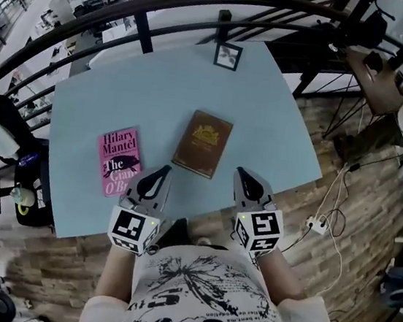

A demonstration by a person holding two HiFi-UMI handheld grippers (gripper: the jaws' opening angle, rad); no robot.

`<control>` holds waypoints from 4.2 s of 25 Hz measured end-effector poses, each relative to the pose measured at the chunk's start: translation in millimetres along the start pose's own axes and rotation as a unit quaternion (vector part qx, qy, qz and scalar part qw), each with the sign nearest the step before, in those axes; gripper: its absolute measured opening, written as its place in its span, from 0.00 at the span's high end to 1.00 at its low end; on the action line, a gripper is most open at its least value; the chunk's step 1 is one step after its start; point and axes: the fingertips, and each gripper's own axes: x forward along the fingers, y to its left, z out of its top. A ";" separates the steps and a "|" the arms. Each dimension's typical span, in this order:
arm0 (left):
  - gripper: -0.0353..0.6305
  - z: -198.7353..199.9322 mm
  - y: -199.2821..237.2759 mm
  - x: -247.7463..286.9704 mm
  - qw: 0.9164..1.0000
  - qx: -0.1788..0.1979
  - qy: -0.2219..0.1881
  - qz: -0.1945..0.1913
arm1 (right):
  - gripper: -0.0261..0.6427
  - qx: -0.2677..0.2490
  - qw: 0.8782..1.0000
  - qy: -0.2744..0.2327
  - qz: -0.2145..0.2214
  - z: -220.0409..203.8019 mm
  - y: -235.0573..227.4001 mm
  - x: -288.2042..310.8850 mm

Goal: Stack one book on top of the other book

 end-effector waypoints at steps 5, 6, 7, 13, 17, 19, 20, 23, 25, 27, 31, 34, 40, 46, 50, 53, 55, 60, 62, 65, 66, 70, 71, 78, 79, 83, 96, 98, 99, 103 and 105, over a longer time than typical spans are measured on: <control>0.93 -25.0 34.6 45.0 0.999 -0.020 0.037 -0.033 | 0.97 0.017 0.999 0.038 -0.015 -11.2 -10.6 50.6; 0.93 -34.0 40.1 54.0 0.998 -0.026 0.048 -0.039 | 0.97 0.022 0.998 0.051 -0.018 -19.6 -12.0 60.6; 0.93 -44.9 44.4 63.3 0.997 -0.033 0.061 -0.046 | 0.97 0.029 0.997 0.065 -0.020 -30.1 -13.4 70.4; 0.92 -124.2 65.4 111.8 0.980 -0.070 0.170 -0.076 | 0.71 0.070 0.988 0.136 -0.035 -101.2 -25.3 123.6; 0.66 -164.0 74.1 138.3 0.964 -0.103 0.223 -0.099 | 0.61 0.102 0.977 0.182 -0.036 -138.4 -30.3 149.2; 0.64 -180.6 79.4 150.3 0.958 -0.117 0.243 -0.102 | 0.58 0.119 0.972 0.201 -0.037 -154.4 -31.1 159.5; 0.64 -188.7 82.1 155.4 0.954 -0.126 0.254 -0.102 | 0.57 0.131 0.968 0.211 -0.037 -161.8 -31.1 163.8; 0.63 -208.6 90.4 168.2 0.942 -0.158 0.281 -0.097 | 0.54 0.172 0.955 0.236 -0.042 -179.4 -31.7 174.0; 0.63 -216.6 93.2 174.1 0.937 -0.168 0.291 -0.095 | 0.54 0.196 0.948 0.248 -0.049 -186.4 -33.7 177.8; 0.63 -222.2 92.7 178.2 0.934 -0.168 0.300 -0.097 | 0.53 0.212 0.942 0.256 -0.055 -191.3 -36.2 180.5; 0.63 -222.6 90.2 181.4 0.934 -0.171 0.297 -0.100 | 0.54 0.252 0.930 0.265 -0.041 -200.2 -32.5 186.1; 0.63 -219.7 87.4 181.1 0.934 -0.177 0.295 -0.097 | 0.64 0.284 0.923 0.259 -0.012 -200.4 -29.3 187.6; 0.63 -227.9 86.3 185.8 0.923 -0.217 0.307 -0.081 | 0.66 0.279 0.922 0.267 0.019 -201.6 -30.4 190.1; 0.63 -240.2 77.4 187.9 0.911 -0.250 0.317 -0.084 | 0.65 0.274 0.922 0.271 0.031 -200.9 -31.1 191.3; 0.63 -239.4 76.1 189.0 0.912 -0.233 0.329 -0.076 | 0.64 0.272 0.922 0.275 0.028 -202.8 -33.1 190.1; 0.63 -239.0 72.7 186.7 0.909 -0.236 0.335 -0.072 | 0.65 0.272 0.922 0.275 0.020 -202.4 -34.9 188.1; 0.63 -235.0 69.3 184.9 0.912 -0.228 0.334 -0.068 | 0.66 0.275 0.921 0.275 0.020 -200.6 -35.6 184.5; 0.63 -208.1 62.9 176.8 0.930 -0.207 0.299 -0.053 | 0.68 0.239 0.937 0.252 0.031 -172.6 -38.2 174.7; 0.63 -196.6 65.0 170.8 0.934 -0.216 0.281 -0.037 | 0.68 0.211 0.946 0.242 0.038 -156.4 -36.1 173.9; 0.63 -182.5 65.1 157.7 0.939 -0.225 0.260 -0.015 | 0.68 0.174 0.956 0.231 0.053 -137.0 -29.9 169.3; 0.63 -178.1 64.1 152.8 0.940 -0.227 0.254 -0.006 | 0.68 0.165 0.958 0.228 0.061 -131.8 -27.9 167.3; 0.63 -159.6 69.6 133.9 0.946 -0.225 0.231 0.041 | 0.68 0.138 0.962 0.212 0.102 -110.6 -15.8 167.8; 0.63 -155.6 71.5 129.6 0.946 -0.224 0.227 0.051 | 0.68 0.130 0.963 0.208 0.110 -105.6 -12.2 168.5; 0.63 -133.2 91.7 89.3 0.947 -0.225 0.202 0.108 | 0.69 0.091 0.965 0.187 0.159 -73.6 25.5 173.9; 0.63 -131.5 97.9 81.6 0.946 -0.225 0.202 0.115 | 0.69 0.087 0.965 0.186 0.165 -69.7 34.5 176.5; 0.63 -132.1 131.0 44.3 0.940 -0.229 0.214 0.137 | 0.69 0.062 0.963 0.190 0.180 -58.1 82.3 189.9; 0.63 -145.2 209.2 -74.8 0.935 -0.227 0.227 0.154 | 0.70 0.076 0.954 0.211 0.199 -54.0 223.4 203.0; 0.63 -155.2 216.3 -91.1 0.932 -0.233 0.232 0.154 | 0.70 0.075 0.952 0.218 0.202 -61.2 241.7 203.7; 0.63 -160.9 220.3 -98.8 0.930 -0.236 0.235 0.154 | 0.70 0.076 0.951 0.222 0.203 -65.7 251.1 204.8; 0.63 -183.2 231.1 -121.6 0.922 -0.252 0.250 0.153 | 0.70 0.082 0.946 0.245 0.197 -84.3 278.7 207.8; 0.63 -192.6 233.9 -126.2 0.918 -0.260 0.258 0.149 | 0.70 0.087 0.943 0.259 0.189 -92.9 285.2 208.8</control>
